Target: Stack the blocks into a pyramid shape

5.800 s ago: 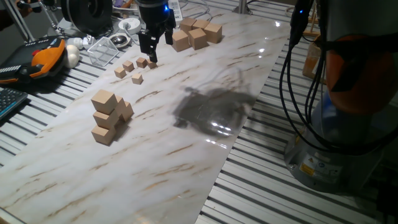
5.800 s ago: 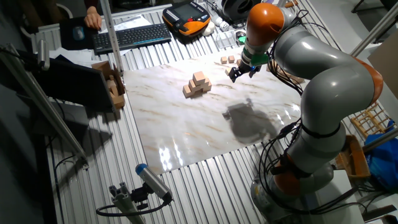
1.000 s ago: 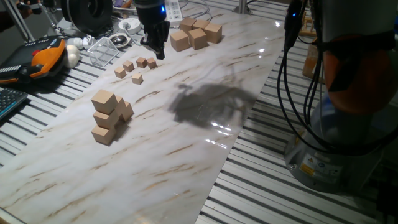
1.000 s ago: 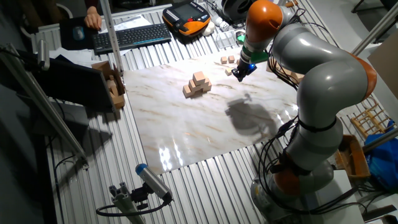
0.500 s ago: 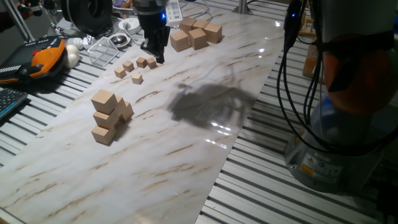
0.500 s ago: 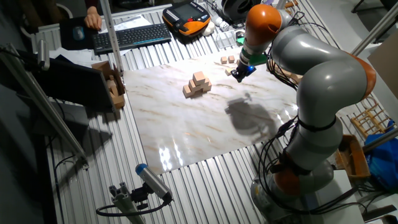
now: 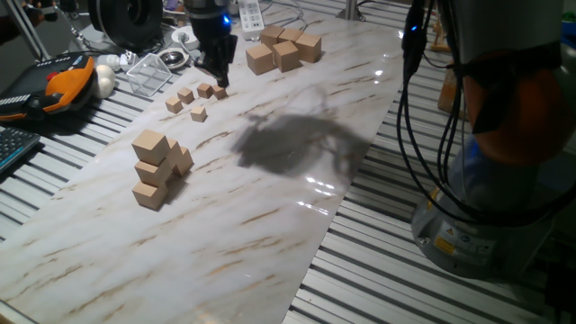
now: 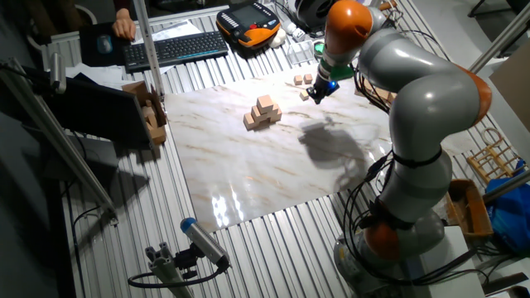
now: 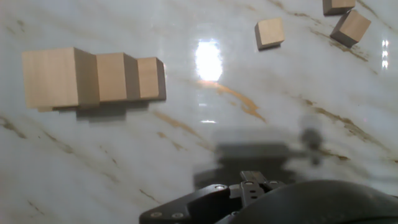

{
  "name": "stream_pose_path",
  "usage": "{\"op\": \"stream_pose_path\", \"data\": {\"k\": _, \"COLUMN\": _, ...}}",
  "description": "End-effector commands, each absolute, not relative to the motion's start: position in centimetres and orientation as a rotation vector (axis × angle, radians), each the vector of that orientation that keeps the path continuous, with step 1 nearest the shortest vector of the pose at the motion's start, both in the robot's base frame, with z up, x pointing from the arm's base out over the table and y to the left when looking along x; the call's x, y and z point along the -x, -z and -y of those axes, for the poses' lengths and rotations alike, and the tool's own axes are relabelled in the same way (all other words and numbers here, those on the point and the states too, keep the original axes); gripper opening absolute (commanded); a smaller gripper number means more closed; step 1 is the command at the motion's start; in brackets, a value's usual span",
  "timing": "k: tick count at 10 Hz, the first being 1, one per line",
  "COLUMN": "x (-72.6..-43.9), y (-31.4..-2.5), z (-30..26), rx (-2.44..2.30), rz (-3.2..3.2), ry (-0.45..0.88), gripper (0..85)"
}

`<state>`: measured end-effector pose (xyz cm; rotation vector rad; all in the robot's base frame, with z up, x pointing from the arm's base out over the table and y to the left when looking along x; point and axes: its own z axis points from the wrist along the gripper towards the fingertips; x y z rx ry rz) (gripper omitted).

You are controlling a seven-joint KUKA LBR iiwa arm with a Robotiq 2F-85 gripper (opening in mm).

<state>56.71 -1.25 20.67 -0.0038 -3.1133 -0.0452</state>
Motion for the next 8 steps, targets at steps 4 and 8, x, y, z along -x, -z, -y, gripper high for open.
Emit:
{"op": "stream_pose_path", "data": {"k": 4, "x": -58.0, "y": -21.4, "z": 0.6, "rx": 0.086, "rz": 3.141, "ry": 0.005, "gripper": 0.0}}
{"op": "stream_pose_path", "data": {"k": 8, "x": -59.5, "y": -20.7, "z": 0.9, "rx": 0.06, "rz": 3.163, "ry": -0.007, "gripper": 0.0}}
